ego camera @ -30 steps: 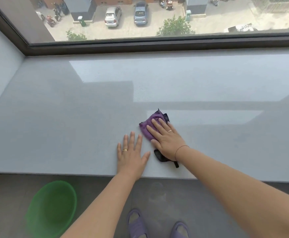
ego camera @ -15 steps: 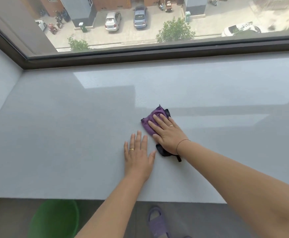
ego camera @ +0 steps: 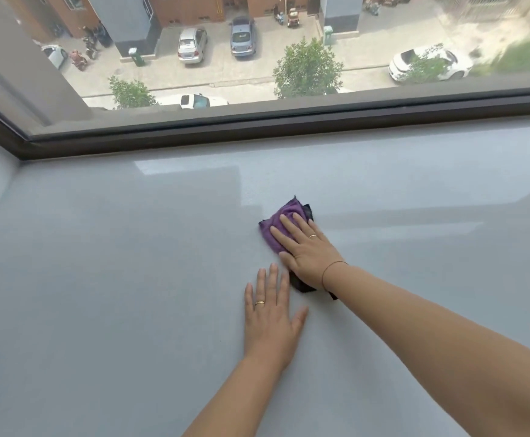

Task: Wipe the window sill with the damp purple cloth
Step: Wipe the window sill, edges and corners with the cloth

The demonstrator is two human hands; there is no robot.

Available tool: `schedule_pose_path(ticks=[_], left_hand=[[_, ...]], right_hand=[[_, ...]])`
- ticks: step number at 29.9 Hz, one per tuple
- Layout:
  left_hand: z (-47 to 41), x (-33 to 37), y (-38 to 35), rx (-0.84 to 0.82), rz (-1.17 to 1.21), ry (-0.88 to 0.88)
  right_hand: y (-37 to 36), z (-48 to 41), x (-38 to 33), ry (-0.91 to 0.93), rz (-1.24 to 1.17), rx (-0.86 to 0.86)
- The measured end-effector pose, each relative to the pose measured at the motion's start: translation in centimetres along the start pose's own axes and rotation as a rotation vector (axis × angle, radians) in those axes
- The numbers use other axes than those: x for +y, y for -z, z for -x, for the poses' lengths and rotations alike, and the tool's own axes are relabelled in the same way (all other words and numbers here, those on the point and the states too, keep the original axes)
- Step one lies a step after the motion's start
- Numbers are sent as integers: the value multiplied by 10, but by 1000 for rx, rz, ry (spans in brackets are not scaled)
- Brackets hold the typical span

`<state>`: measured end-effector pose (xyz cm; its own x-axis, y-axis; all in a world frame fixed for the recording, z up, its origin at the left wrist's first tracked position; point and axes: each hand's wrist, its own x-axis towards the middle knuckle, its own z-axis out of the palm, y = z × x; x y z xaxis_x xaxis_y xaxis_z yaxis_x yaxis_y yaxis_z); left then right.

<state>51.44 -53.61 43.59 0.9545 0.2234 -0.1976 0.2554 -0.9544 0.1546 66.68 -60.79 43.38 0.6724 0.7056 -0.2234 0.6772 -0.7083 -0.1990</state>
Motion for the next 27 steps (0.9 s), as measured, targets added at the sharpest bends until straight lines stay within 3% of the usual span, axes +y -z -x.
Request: schedule_pose_path(ticks=[2, 5, 8, 10, 12, 15, 17, 20, 24, 27], left_hand=[[-2, 2, 8, 18, -3, 0], [-12, 3, 15, 94, 1, -22], [-35, -2, 18, 90, 65, 8], [-53, -3, 19, 88, 67, 68], [-66, -4, 20, 82, 37, 93], [-75, -4, 20, 18, 17, 68], [-75, -5, 19, -12, 15, 60], [-75, -5, 16, -34, 14, 65], [-81, -1, 15, -13, -1, 119], [-84, 7, 16, 19, 30, 169]], right_hand=[[7, -6, 30, -54, 27, 37], [22, -11, 78, -386, -24, 51], [21, -21, 64, -567, -62, 63], [15, -29, 34, -484, -84, 70], [8, -31, 10, -251, -58, 47], [11, -33, 21, -38, -2, 10], [17, -37, 51, -80, 11, 40], [34, -46, 97, -322, -26, 61], [35, -69, 81, -493, -54, 65], [28, -84, 50, -347, -46, 70]])
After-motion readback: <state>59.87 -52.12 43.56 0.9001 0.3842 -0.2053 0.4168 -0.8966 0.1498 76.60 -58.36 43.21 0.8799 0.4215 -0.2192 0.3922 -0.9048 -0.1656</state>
